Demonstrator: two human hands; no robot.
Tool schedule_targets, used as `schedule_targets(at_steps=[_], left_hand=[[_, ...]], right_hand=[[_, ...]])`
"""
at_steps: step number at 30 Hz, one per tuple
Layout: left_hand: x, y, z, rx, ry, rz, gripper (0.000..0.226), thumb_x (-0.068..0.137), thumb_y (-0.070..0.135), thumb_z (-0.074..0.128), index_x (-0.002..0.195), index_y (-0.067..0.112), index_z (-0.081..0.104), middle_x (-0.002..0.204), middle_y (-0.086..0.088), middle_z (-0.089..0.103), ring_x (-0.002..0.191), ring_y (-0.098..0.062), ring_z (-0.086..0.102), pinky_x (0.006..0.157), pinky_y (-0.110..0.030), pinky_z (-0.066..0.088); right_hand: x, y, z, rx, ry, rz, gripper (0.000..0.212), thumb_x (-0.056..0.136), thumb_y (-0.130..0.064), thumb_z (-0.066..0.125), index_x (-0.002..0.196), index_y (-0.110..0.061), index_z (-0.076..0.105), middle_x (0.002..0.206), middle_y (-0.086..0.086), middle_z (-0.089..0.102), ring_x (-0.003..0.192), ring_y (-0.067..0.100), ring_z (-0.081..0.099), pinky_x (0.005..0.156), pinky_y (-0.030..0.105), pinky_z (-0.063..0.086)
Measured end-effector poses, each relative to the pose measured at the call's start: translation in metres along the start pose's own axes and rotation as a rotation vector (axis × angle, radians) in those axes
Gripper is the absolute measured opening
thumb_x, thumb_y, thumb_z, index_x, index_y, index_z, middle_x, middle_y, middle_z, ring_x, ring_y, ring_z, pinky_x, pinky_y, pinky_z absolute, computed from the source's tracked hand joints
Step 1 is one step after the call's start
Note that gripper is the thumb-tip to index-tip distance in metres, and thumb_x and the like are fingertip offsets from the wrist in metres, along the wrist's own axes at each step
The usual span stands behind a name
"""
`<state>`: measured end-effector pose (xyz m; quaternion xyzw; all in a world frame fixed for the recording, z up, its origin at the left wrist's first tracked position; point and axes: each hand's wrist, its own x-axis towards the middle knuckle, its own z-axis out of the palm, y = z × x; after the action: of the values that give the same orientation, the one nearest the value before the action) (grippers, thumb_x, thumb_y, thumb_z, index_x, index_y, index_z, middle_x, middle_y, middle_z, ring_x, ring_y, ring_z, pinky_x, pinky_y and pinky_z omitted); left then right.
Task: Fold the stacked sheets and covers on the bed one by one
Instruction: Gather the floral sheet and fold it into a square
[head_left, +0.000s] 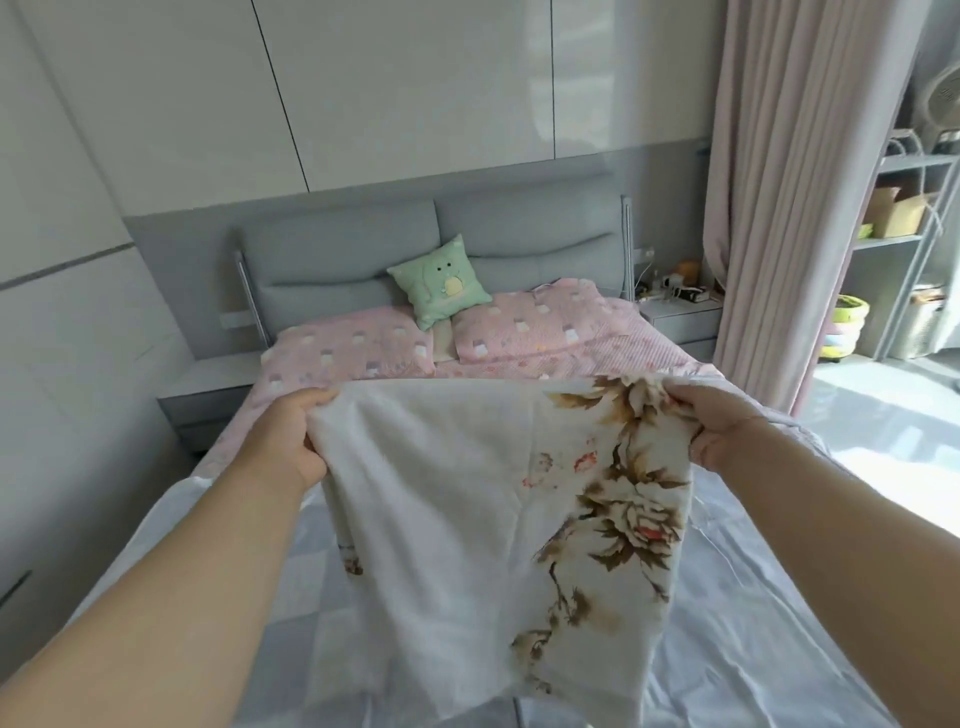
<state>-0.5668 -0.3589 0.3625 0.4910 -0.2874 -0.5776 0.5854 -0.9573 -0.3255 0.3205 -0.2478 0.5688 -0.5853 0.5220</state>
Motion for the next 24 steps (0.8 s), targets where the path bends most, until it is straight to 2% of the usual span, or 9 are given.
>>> schedule_targets(at_steps=[3, 6, 10, 12, 14, 17, 19, 21, 24], left_hand=[[-0.005, 0.021, 0.003, 0.009, 0.015, 0.072, 0.018, 0.086, 0.006, 0.059, 0.104, 0.005, 0.064, 0.102, -0.011, 0.068, 0.093, -0.023, 0.066, 0.085, -0.036, 0.052], [0.007, 0.030, -0.007, 0.034, 0.062, 0.115, 0.051, 0.072, 0.008, 0.067, 0.122, -0.001, 0.062, 0.120, -0.017, 0.066, 0.102, -0.027, 0.067, 0.076, -0.037, 0.055], [0.000, 0.049, -0.007, 0.038, 0.121, 0.217, 0.052, 0.085, -0.006, 0.059, 0.134, 0.004, 0.048, 0.118, -0.017, 0.062, 0.082, -0.021, 0.066, 0.064, -0.034, 0.054], [-0.007, 0.061, 0.002, 0.009, 0.121, 0.278, 0.049, 0.087, -0.009, 0.056, 0.128, 0.016, 0.048, 0.105, -0.012, 0.059, 0.078, -0.018, 0.062, 0.066, -0.033, 0.051], [-0.014, 0.070, 0.013, 0.055, 0.093, 0.322, 0.033, 0.089, -0.009, 0.052, 0.107, 0.019, 0.055, 0.096, -0.008, 0.058, 0.076, -0.016, 0.060, 0.063, -0.030, 0.050], [-0.031, 0.080, 0.021, 0.042, -0.022, 0.324, 0.038, 0.090, -0.011, 0.045, 0.104, 0.023, 0.057, 0.101, -0.006, 0.061, 0.087, -0.018, 0.064, 0.068, -0.031, 0.054], [-0.039, 0.083, 0.022, 0.027, -0.153, 0.279, 0.058, 0.089, -0.013, 0.039, 0.128, 0.027, 0.054, 0.111, -0.010, 0.061, 0.101, -0.025, 0.065, 0.083, -0.040, 0.053], [-0.046, 0.084, 0.028, 0.110, -0.212, 0.297, 0.069, 0.087, -0.016, 0.035, 0.135, 0.030, 0.053, 0.111, -0.011, 0.064, 0.103, -0.025, 0.066, 0.085, -0.038, 0.053], [-0.047, 0.091, 0.041, 0.326, -0.190, 0.461, 0.064, 0.084, -0.024, 0.037, 0.126, 0.018, 0.060, 0.089, 0.005, 0.074, 0.083, -0.011, 0.070, 0.071, -0.023, 0.056]], right_hand=[[0.000, -0.017, 0.000, -0.127, -0.172, -0.062, 0.027, 0.087, -0.008, 0.063, 0.114, -0.004, 0.063, 0.106, 0.021, 0.068, 0.099, 0.037, 0.065, 0.090, 0.058, 0.049], [0.003, -0.034, -0.001, -0.124, -0.097, -0.129, 0.014, 0.090, -0.008, 0.062, 0.104, -0.005, 0.064, 0.107, 0.017, 0.068, 0.097, 0.032, 0.066, 0.093, 0.051, 0.050], [0.006, -0.068, -0.004, -0.004, -0.092, -0.210, 0.018, 0.095, -0.009, 0.054, 0.111, -0.005, 0.061, 0.107, 0.013, 0.066, 0.096, 0.026, 0.065, 0.085, 0.041, 0.056], [0.003, -0.083, -0.002, 0.078, -0.197, -0.241, 0.017, 0.098, -0.008, 0.045, 0.104, -0.007, 0.061, 0.098, 0.011, 0.067, 0.086, 0.023, 0.066, 0.072, 0.037, 0.060], [0.000, -0.098, -0.001, 0.155, -0.261, -0.244, 0.020, 0.098, -0.006, 0.040, 0.096, -0.005, 0.060, 0.089, 0.011, 0.069, 0.081, 0.024, 0.068, 0.064, 0.037, 0.060], [-0.006, -0.115, -0.006, 0.264, -0.360, -0.272, 0.023, 0.078, -0.001, 0.054, 0.100, 0.000, 0.057, 0.103, 0.018, 0.064, 0.099, 0.034, 0.063, 0.073, 0.044, 0.058], [-0.006, -0.121, -0.012, 0.313, -0.385, -0.262, 0.069, 0.044, -0.004, 0.072, 0.109, 0.004, 0.051, 0.115, 0.023, 0.058, 0.112, 0.039, 0.059, 0.083, 0.053, 0.054], [-0.001, -0.124, -0.017, 0.374, -0.374, -0.263, 0.094, 0.025, -0.004, 0.071, 0.115, 0.002, 0.044, 0.125, 0.025, 0.051, 0.122, 0.041, 0.052, 0.089, 0.058, 0.049], [0.004, -0.129, -0.023, 0.420, -0.341, -0.296, 0.076, 0.032, 0.001, 0.064, 0.106, 0.000, 0.046, 0.120, 0.023, 0.049, 0.122, 0.043, 0.051, 0.093, 0.058, 0.047]])
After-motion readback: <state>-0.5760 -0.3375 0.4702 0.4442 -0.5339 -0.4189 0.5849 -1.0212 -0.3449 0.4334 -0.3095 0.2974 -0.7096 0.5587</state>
